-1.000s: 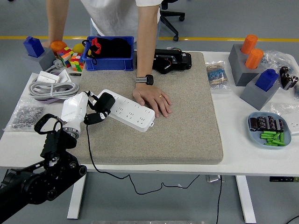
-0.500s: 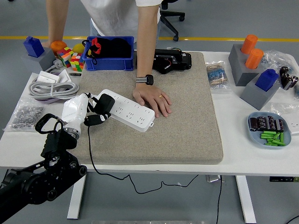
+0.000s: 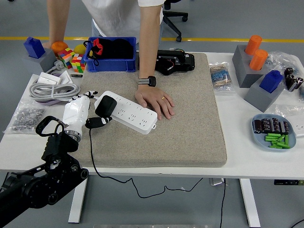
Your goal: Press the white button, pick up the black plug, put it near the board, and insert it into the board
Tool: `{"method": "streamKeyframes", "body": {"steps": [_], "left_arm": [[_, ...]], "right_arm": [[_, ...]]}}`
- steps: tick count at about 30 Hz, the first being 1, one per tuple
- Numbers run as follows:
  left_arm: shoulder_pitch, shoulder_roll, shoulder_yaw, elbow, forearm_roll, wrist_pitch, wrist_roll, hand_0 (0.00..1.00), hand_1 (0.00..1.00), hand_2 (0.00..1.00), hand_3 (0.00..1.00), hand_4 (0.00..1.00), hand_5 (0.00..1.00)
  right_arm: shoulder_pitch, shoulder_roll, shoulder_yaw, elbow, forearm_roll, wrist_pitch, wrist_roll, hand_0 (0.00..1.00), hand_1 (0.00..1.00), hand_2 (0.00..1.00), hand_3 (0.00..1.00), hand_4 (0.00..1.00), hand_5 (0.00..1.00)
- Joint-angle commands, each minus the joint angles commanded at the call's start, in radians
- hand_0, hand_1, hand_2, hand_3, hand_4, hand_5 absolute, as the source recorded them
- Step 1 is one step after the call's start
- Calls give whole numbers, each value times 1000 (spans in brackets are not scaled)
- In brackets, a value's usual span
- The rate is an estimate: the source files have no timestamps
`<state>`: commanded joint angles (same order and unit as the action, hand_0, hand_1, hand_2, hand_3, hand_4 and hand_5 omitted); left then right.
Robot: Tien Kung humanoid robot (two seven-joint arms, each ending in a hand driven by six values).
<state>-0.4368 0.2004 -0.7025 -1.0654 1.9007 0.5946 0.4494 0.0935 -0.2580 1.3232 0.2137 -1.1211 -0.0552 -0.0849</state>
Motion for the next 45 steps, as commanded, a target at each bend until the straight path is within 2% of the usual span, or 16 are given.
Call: {"method": "streamKeyframes", "body": {"steps": [4,5,10,11,15,16,17,22,23,28,29,30,32,37,45], "left_arm": [[0,1,-3,-1,-25,-12,-13,956,998,998,998,998,543],[0,1,-3,-2,-32,-16,-17,983,998,998,998,998,723],[3,0,-6,-5,-60,-27,-42,983,998,998,998,998,723],[4,0,-6,-7,-66,-28,-49,996,998,998,998,998,848],[10,2,-7,-16,-78,-22,-74,996,998,998,998,998,848],[13,3,-7,-19,-77,-17,-88,996,998,998,998,998,848],[15,4,-6,-22,-75,-10,-102,998,998,998,998,998,888],[33,25,-11,-62,-100,31,-226,998,998,998,998,998,888],[36,31,-13,-71,-105,32,-257,998,998,955,919,998,832],[56,61,-17,-102,-123,28,-374,998,998,955,919,998,832],[61,67,-16,-105,-122,27,-390,998,988,896,874,955,782],[65,73,-15,-107,-120,26,-401,998,988,896,874,955,782],[72,79,-13,-107,-104,21,-402,998,988,896,874,955,782],[79,87,-9,-96,-51,-5,-362,998,992,899,872,976,809],[82,92,-4,-82,-29,-28,-338,998,995,904,869,976,824]], "right_arm": [[0,0,1,0,0,0,0,616,584,578,579,640,367],[0,0,2,0,0,0,0,616,584,578,580,641,366],[-1,0,2,0,0,0,0,616,584,578,580,641,366],[-1,1,2,0,0,0,0,615,584,578,579,640,367],[-2,2,3,0,0,0,0,615,584,578,579,640,367],[-2,2,3,0,0,0,0,615,584,578,579,640,367],[-2,2,3,0,0,0,0,615,584,578,580,641,366],[-2,1,4,0,-1,0,1,615,584,578,580,641,366],[-2,2,5,0,-1,0,1,615,583,578,579,641,368],[-1,3,10,0,-3,0,1,615,583,578,579,641,368],[-1,3,11,1,-3,0,1,615,583,578,579,642,368],[-1,3,11,1,-3,0,1,615,583,578,579,642,368],[-2,2,12,0,-3,0,2,615,583,578,579,642,368],[-1,2,12,0,-3,-1,3,614,583,578,579,642,369],[-2,3,10,0,0,-4,9,612,581,577,579,642,371]]}}
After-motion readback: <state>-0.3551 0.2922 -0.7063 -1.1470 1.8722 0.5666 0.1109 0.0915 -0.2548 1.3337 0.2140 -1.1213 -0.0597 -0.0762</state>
